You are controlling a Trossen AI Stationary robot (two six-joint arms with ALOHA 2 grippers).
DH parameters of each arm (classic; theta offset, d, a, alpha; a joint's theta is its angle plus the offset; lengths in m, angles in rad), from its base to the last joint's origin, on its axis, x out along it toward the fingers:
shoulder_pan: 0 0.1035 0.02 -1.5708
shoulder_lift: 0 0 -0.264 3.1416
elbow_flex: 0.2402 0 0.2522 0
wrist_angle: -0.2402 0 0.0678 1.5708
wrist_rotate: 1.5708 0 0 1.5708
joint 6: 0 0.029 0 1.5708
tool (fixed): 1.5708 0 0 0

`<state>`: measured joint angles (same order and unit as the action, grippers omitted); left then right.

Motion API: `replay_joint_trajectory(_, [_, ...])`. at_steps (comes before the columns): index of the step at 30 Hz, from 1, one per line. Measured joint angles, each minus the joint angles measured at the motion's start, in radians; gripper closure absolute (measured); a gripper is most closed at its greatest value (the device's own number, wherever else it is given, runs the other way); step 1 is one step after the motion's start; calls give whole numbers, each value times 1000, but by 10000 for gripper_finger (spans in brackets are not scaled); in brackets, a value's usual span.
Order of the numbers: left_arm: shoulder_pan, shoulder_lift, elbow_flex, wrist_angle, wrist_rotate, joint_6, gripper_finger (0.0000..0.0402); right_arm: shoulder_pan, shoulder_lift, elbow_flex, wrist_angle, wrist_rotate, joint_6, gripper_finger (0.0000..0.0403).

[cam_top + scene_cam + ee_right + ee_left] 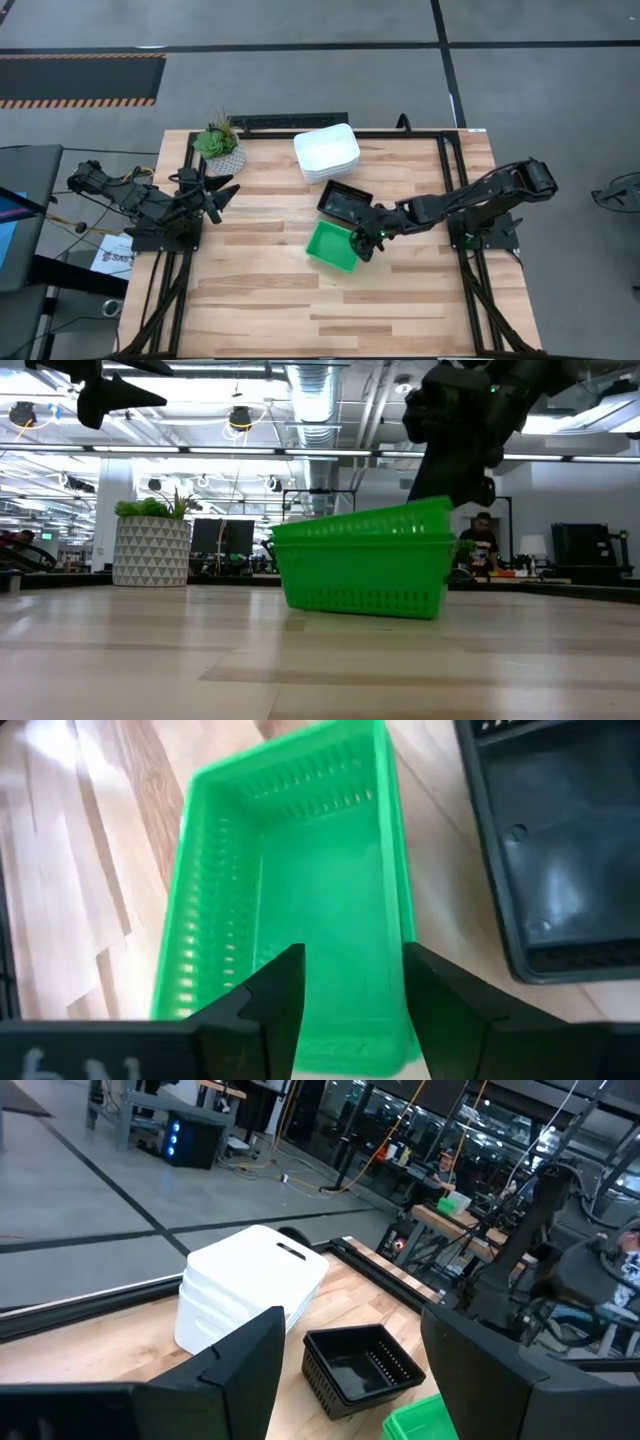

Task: Stack baskets by color
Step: Stack the left green bin on top of the green bin, then return to Home Position

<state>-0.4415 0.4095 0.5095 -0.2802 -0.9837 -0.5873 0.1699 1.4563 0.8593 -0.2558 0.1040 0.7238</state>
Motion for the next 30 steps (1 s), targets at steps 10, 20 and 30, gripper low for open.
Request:
replay_joint_trajectory(10, [0,0,0,0,0,0,178,-2,-97,0,-23,15,-19,215])
replay_joint_trajectory(20, [0,0,0,11,-62,-10,178,102,-236,1,211,130,-272,221])
replay_joint_trajectory(30, [0,3,0,-8,-35,12,178,194,-435,2,240,150,-346,231])
